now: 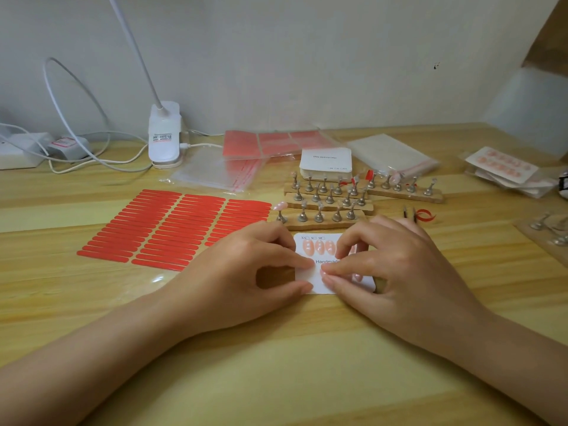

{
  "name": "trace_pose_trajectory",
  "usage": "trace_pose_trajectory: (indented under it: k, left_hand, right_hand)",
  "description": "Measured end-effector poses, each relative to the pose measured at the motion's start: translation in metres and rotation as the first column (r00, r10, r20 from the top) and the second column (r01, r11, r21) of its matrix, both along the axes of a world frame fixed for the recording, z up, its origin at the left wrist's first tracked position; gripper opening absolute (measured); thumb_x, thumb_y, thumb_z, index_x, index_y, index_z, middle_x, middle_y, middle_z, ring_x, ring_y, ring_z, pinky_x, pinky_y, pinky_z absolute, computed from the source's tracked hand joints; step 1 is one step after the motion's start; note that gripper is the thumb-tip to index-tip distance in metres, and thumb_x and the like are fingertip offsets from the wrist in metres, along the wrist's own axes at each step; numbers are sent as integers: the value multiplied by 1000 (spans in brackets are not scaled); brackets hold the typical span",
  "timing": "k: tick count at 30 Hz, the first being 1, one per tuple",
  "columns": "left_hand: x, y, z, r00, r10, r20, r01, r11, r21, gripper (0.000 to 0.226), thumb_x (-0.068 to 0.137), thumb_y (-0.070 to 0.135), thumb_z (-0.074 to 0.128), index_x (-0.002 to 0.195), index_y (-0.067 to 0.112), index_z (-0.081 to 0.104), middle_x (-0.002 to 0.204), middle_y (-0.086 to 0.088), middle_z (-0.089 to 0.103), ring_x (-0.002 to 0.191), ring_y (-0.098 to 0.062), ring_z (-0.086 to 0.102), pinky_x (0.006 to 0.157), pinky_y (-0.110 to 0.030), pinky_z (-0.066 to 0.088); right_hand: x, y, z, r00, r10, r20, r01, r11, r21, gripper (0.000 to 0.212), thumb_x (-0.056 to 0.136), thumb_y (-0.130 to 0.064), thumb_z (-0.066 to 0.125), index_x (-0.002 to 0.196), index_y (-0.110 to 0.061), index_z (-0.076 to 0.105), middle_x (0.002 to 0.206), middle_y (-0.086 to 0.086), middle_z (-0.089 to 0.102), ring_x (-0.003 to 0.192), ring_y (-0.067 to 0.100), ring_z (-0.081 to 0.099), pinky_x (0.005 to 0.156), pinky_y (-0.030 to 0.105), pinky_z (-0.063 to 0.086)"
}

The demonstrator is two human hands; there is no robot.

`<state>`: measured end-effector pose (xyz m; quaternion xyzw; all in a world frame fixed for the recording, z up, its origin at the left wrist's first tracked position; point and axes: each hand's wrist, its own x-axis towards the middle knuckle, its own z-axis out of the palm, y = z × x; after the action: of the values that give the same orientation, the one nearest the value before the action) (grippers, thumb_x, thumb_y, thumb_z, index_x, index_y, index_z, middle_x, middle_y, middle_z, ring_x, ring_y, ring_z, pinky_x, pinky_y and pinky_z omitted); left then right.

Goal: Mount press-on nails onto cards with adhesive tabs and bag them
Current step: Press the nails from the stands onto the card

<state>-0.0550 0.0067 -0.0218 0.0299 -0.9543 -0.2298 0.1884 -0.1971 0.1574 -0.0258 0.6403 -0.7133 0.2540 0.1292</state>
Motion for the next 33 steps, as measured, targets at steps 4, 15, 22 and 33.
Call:
trace_pose_trajectory:
  k: [4, 15, 22, 33]
  left_hand:
    - [0, 0, 0, 1000, 0, 7, 0, 1000, 9, 28, 76, 37, 66, 99, 22, 74, 87, 10, 58, 76, 2, 51, 64, -16, 41]
    - [-1, 0, 0, 1000, -11, 10, 11, 1000, 11, 27, 77, 35, 66, 97, 20, 74, 86, 10, 57, 74, 4, 48, 65, -10, 37]
    - [0, 1, 1, 1000, -7, 14, 7, 1000, 7, 28, 76, 36, 66, 98, 20, 74, 87, 11, 57, 77, 3, 50, 67, -13, 41]
    - [-1, 1, 2, 1000, -5, 22, 5, 1000, 12, 28, 76, 36, 66, 98, 20, 74, 87, 10, 57, 76, 4, 49, 67, -12, 39]
  right_hand:
    - [0, 2, 2, 1000, 15, -17, -15, 1000, 16, 23, 81, -39, 56, 76, -28, 75, 80, -10, 60, 71, 10, 51, 73, 25, 29]
    - [1, 2, 9, 920, 160, -359, -165, 986, 16, 27, 86, -18, 49, 71, -10, 71, 91, 0, 66, 81, 23, 58, 74, 37, 42]
    - [-4, 4, 2, 996, 78, 33, -78, 997, 2, 26, 83, -27, 50, 85, -20, 75, 91, -3, 60, 80, 10, 49, 73, 28, 35]
    - [-1, 2, 2, 996, 89, 23, -89, 996, 3, 28, 83, -32, 51, 69, -20, 73, 87, -6, 60, 77, 9, 47, 74, 24, 29]
